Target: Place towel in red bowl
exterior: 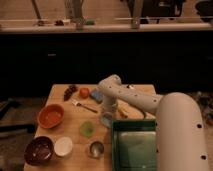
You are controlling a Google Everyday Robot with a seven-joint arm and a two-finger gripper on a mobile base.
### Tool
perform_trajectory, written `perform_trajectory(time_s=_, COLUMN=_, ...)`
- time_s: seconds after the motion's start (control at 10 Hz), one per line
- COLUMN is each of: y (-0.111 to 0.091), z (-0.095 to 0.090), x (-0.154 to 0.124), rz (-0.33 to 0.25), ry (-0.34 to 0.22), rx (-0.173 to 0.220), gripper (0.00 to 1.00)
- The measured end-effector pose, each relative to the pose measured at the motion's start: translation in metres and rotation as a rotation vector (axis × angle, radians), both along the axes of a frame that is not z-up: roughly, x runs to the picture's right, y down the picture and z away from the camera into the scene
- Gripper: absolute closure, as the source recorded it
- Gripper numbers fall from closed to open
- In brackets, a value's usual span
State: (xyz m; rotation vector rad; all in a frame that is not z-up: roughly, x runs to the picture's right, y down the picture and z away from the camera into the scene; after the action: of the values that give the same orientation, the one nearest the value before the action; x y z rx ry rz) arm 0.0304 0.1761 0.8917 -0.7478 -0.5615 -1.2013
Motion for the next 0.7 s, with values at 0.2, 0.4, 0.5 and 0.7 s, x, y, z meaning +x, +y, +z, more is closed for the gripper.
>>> perform_trajectory(time_s=0.2, y=-0.007, z=-0.012, x=-0.003, rz=-0.024, ry=-0.007, rx=0.005, gripper=0.92)
perform_trajectory(time_s=0.4, y=-0.015, z=-0.028, x=-0.015, rz=-0.05, ry=-0.026, rx=0.018, gripper=0.94)
perform_trajectory(time_s=0.5, y=-0.02, z=-0.035, x=-0.019, rz=-0.051, ry=-0.033, rx=0.027, gripper=0.94)
perform_trajectory(time_s=0.7, y=-0.032, z=-0.054, x=-0.03, rz=-0.05, ry=-0.061, rx=0.048, gripper=0.94)
